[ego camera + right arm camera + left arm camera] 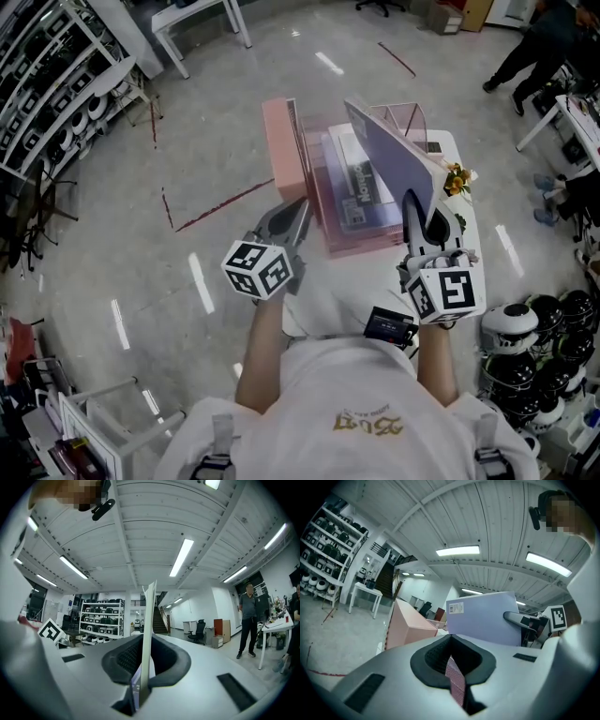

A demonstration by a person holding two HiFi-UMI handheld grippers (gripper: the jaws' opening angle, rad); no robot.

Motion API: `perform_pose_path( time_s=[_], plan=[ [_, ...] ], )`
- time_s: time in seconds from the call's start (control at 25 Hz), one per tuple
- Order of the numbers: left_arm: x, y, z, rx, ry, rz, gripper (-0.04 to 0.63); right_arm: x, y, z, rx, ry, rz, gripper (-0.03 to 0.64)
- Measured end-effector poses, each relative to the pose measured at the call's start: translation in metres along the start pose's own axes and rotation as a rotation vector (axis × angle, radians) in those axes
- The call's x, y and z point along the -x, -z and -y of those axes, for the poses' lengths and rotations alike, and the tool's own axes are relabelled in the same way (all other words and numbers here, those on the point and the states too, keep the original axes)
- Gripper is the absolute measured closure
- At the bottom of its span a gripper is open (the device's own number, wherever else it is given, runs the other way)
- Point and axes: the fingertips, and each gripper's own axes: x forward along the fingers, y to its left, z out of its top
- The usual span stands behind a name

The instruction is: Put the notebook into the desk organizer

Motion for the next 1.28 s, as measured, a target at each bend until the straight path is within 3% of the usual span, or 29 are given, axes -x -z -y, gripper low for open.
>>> perform_pose_path(
  time_s=[1.28],
  plan=[
    [0.008,0.011,-0.031,0.03,-0.099,-0.011,0.58,-0.048,0.061,-0.025,0.193,-0.192,-0.116,0.572]
  ],
)
